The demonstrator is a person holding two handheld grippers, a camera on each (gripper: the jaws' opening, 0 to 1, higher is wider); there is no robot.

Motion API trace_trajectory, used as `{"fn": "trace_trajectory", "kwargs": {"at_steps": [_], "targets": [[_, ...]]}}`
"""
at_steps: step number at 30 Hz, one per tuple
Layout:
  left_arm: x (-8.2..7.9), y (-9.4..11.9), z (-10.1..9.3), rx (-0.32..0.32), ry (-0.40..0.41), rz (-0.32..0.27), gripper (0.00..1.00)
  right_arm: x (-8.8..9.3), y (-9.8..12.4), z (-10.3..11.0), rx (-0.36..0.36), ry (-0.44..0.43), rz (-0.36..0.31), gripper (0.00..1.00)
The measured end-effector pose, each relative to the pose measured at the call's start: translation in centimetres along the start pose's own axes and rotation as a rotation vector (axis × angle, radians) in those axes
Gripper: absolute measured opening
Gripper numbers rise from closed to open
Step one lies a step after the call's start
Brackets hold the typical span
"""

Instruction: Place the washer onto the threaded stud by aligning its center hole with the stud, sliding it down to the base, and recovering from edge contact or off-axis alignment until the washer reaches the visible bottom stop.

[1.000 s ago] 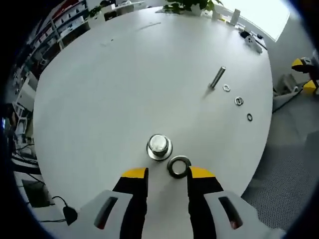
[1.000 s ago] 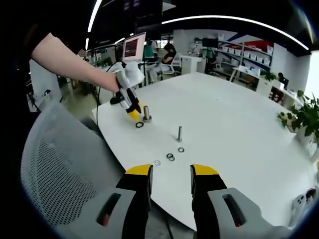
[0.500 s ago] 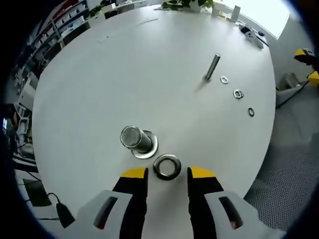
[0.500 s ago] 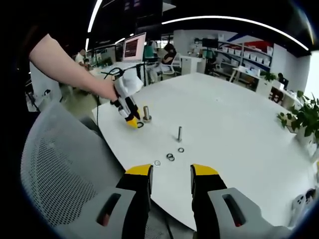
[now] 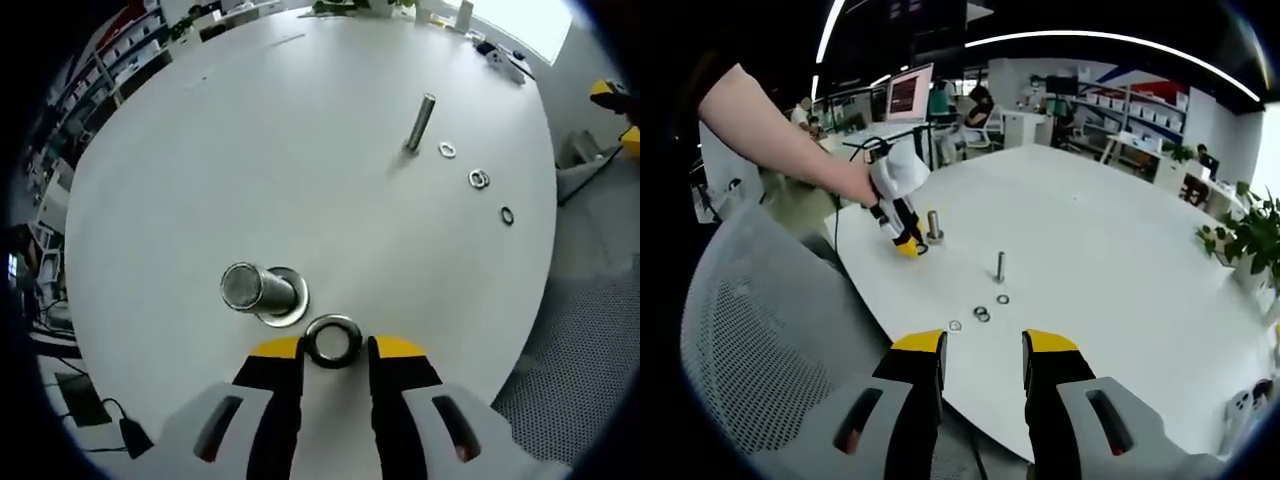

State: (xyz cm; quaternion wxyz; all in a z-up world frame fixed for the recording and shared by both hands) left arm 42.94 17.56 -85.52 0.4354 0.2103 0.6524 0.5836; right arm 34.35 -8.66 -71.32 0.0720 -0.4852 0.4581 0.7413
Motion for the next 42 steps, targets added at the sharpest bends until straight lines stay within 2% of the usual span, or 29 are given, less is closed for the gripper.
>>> {"fn": "trace_trajectory", "kwargs": {"at_steps": [9,11,14,17,20,26,34,42], "targets": [[0.4,0.1,0.0,0.009,-0.010,0.007,0.21,0.0,0.0,-0.1,0.002,-0.004,-0.001,0.33],[0.6,0.2,-0.1,0.015,-0.016,0.015,0.21,0.1,-0.1,0.1,0.000,0.024,0.008,0.33],[1.6,0.5,-0.3,0.034,-0.044,0.063,0.21,0.1,-0.1,0.3,-0.005,0.032,0.012,0.33],[2.1,0.7,-0.4,0.044,-0.071,0.084,0.21,0.1,0.0,0.0,-0.001,0.013,0.007,0.33],[2.1,0.6,-0.4,0.044,-0.079,0.082,0.21,0.1,-0.1,0.0,-0.002,0.015,0.010,0.33],[2.0,0.6,-0.6,0.052,-0.097,0.120,0.23,0.1,-0.1,-0.1,-0.002,0.008,0.010,0.33],[1.9,0.6,-0.6,0.057,-0.133,0.124,0.23,0.2,-0.2,-0.1,-0.001,0.008,0.011,0.33],[2.0,0.5,-0.4,0.058,-0.136,0.129,0.21,0.2,-0.1,0.0,0.001,0.008,0.015,0.33]]}}
Point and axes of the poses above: the point that each gripper's makers call its tool centre point, and the gripper's own axes: y roughly backward along the fingers, z roughly to its left, x roughly out of its underside, the point moved 1 cm from there along y, roughly backward along the fingers, and after that the axes turned 9 degrees about -y, right-handed, at the moved point
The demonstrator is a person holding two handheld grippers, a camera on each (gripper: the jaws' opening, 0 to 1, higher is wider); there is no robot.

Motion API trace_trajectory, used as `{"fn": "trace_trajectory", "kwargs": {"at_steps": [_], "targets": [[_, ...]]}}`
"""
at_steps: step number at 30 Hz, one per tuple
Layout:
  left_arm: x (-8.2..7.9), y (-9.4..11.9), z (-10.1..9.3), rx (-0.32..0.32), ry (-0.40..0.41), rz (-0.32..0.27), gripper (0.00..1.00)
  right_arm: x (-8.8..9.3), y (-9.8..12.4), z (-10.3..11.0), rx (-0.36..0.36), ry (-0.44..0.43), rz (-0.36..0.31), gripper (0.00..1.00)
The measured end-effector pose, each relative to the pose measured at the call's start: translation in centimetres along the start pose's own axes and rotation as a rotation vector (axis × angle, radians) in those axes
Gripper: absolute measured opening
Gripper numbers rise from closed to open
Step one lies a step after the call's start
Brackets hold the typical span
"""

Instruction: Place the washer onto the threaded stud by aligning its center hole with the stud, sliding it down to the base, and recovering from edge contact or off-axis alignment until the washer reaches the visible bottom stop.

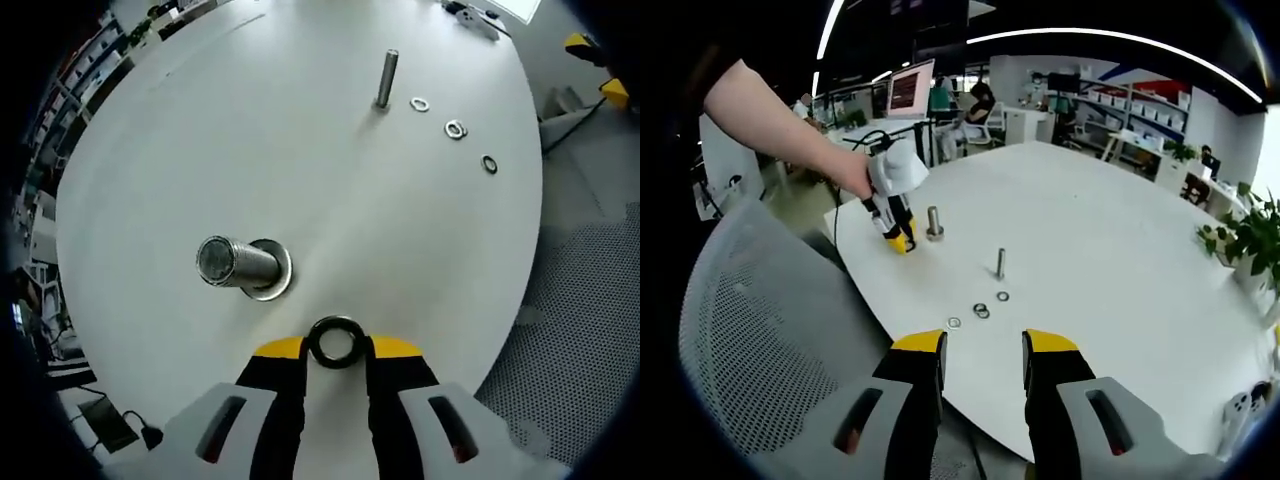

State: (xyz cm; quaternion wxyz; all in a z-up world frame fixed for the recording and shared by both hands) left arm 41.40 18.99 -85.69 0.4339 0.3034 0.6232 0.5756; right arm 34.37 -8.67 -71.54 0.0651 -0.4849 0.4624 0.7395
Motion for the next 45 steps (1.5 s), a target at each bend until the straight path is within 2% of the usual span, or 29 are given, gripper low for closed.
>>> {"fn": "trace_trajectory", "kwargs": {"at_steps": [4,15,21,30,37,45], "targets": [[0.0,0.2,-0.2,-0.001,-0.007,-0.007,0.20,0.0,0.0,0.0,0.001,0.000,-0.002,0.33],[0.5,0.4,-0.5,-0.018,0.008,-0.071,0.19,0.0,0.0,-0.1,0.004,-0.003,-0.002,0.33],[0.7,0.7,-0.4,-0.006,0.025,-0.076,0.19,0.0,0.0,0.0,0.003,0.000,0.001,0.33],[-0.5,2.7,0.2,-0.039,0.002,-0.132,0.19,0.1,0.0,0.0,0.003,-0.001,0.003,0.33],[-0.9,4.1,1.3,-0.066,-0.016,-0.157,0.19,0.1,0.0,-0.1,0.003,-0.001,0.003,0.33],[-2.4,6.4,3.1,-0.108,-0.029,-0.193,0.19,0.1,0.0,-0.1,0.006,-0.002,0.004,0.33]]}}
Point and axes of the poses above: the point that each gripper's makers call its tool centre point, and the gripper's own axes: y roughly backward along the fingers, z roughly to its left, x roughly out of its underside, the point moved 1 cm from there along y, roughly backward along the fingers, and after that the axes turned 9 degrees about -y, right-handed, at the moved point
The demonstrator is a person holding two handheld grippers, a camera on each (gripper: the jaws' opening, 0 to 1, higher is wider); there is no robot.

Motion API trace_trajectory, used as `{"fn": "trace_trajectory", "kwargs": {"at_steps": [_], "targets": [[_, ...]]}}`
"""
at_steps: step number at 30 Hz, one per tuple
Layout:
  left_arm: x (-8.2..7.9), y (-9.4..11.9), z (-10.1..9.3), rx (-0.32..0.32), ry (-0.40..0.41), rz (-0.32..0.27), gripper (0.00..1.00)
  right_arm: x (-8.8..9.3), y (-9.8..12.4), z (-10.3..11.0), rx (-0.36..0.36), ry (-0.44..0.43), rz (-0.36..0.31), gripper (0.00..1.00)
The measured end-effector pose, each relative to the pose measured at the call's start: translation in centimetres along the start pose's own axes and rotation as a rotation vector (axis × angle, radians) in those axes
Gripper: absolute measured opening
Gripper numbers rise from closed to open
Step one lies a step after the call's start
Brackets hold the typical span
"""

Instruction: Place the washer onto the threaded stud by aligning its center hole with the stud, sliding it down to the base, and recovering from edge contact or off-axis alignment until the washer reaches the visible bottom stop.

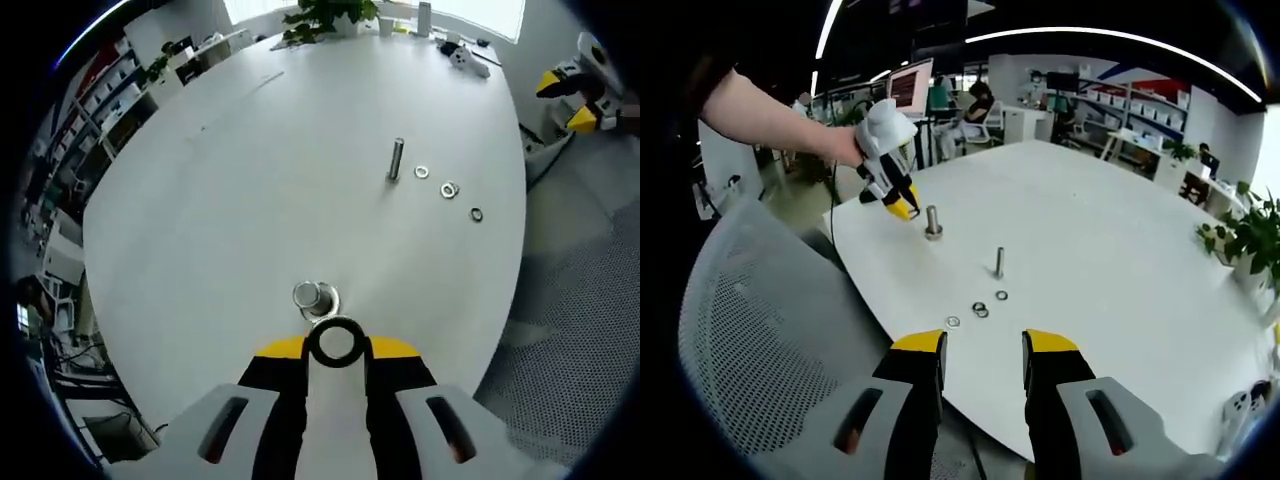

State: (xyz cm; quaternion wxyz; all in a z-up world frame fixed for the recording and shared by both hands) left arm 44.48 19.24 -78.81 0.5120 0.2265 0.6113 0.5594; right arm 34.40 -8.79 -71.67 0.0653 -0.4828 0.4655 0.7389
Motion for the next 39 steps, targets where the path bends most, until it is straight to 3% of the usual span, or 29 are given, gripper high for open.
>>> {"fn": "trace_trajectory", "kwargs": {"at_steps": [8,18,32,39], "targets": [[-1.7,0.7,0.9,-0.014,-0.015,-0.015,0.19,0.0,0.0,0.0,0.003,0.000,0.005,0.33],[-2.5,-0.3,0.8,0.023,-0.039,0.027,0.19,0.1,-0.1,0.0,0.003,-0.001,0.008,0.33],[-2.2,-1.8,0.8,0.041,-0.035,0.062,0.19,0.0,0.0,-0.1,0.006,-0.007,0.000,0.33],[-1.4,-3.8,0.6,0.056,-0.010,0.091,0.19,0.1,0.0,-0.1,0.007,-0.008,0.007,0.33]]}}
Point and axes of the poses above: the point that each gripper's makers call its tool centre point, and the gripper's own axes: y roughly backward along the fingers, z roughly to its left, x roughly out of its underside, the point moved 1 cm from there along y, roughly backward along the fingers, and after that the axes turned 9 degrees about -y, right-handed, at the moved point
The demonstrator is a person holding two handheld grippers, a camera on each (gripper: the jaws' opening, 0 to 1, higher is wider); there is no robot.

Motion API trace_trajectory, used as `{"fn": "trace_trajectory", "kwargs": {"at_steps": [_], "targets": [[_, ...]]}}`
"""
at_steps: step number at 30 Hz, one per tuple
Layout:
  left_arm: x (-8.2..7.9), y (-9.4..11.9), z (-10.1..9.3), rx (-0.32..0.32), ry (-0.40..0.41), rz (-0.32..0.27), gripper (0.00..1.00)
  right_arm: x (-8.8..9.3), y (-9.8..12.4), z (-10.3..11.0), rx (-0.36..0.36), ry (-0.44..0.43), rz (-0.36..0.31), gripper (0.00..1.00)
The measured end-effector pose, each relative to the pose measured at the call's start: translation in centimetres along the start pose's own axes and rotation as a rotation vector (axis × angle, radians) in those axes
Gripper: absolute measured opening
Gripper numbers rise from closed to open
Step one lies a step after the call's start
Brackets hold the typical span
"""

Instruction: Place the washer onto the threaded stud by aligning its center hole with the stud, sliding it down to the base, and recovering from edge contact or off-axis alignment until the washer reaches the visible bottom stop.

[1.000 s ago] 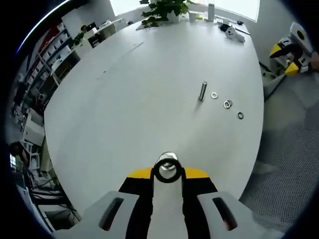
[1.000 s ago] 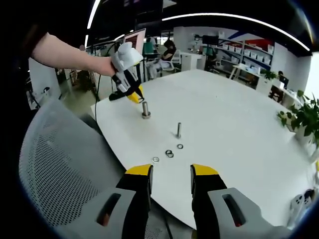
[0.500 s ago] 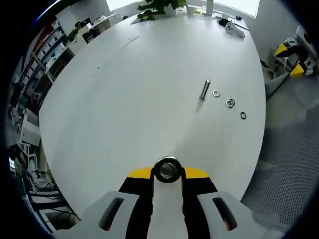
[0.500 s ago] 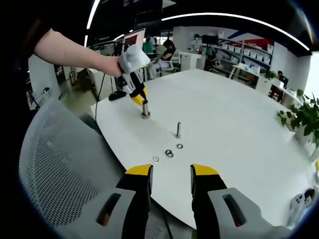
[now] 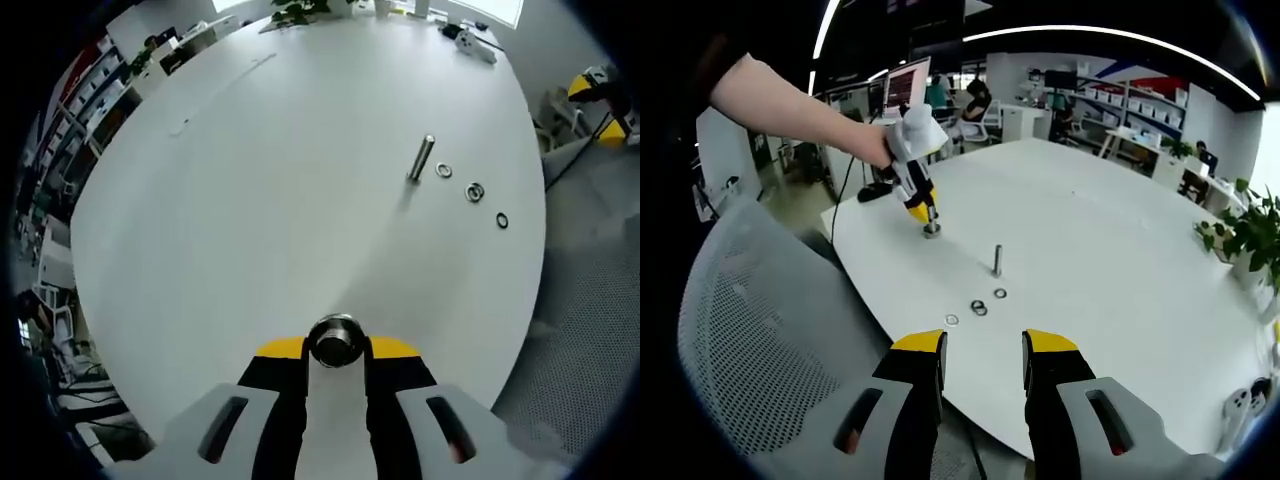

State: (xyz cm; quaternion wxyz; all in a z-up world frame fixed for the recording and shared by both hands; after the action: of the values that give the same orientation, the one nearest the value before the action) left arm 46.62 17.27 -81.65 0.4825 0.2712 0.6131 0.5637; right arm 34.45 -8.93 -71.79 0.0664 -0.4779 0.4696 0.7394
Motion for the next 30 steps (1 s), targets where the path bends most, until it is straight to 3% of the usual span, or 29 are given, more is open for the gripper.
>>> {"fn": "trace_trajectory", "kwargs": {"at_steps": [17,22,30], "targets": [[0.5,-1.1,-0.1,-0.002,0.018,-0.005,0.19,0.4,-0.2,0.0,0.000,-0.001,0.020,0.32],[0.6,-1.3,0.1,0.002,0.061,-0.016,0.20,0.5,-0.2,0.0,0.004,0.001,0.028,0.32],[-0.1,-0.2,0.2,-0.052,0.079,-0.087,0.23,0.6,-0.2,0.0,0.002,-0.002,0.031,0.32]]}}
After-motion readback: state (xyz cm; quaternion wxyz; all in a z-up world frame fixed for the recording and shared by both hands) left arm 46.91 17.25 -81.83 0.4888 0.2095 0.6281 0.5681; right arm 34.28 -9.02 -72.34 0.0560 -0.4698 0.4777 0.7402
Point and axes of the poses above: the point that each gripper's makers call its tool centre point, and the gripper's own axes: y roughly backward along the fingers, z roughly to its left, x roughly out of its underside, the point moved 1 cm from there along y, roughly backward along the fingers, and after that the axes turned 9 degrees about -y, right-handed, at the moved point
